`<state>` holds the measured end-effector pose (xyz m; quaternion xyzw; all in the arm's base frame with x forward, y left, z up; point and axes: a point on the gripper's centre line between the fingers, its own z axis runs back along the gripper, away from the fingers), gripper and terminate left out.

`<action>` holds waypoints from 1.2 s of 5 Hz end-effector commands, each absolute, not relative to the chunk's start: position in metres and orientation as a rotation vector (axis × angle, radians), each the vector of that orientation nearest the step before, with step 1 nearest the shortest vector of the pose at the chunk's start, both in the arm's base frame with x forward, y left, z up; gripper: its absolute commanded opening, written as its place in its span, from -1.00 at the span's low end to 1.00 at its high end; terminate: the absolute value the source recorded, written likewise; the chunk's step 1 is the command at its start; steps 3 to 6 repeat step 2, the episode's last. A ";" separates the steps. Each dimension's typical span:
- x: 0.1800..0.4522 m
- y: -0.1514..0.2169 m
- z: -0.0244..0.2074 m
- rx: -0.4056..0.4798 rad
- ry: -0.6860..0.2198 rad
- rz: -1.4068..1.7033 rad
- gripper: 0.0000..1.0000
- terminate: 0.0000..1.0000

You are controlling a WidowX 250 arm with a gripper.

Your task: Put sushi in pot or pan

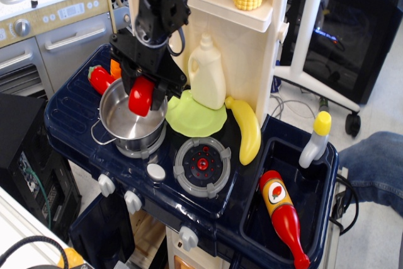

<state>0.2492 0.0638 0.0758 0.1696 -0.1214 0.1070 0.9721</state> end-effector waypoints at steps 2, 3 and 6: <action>0.255 0.060 0.087 0.341 -0.280 0.227 1.00 1.00; 0.255 0.060 0.087 0.341 -0.280 0.227 1.00 1.00; 0.255 0.060 0.087 0.341 -0.280 0.227 1.00 1.00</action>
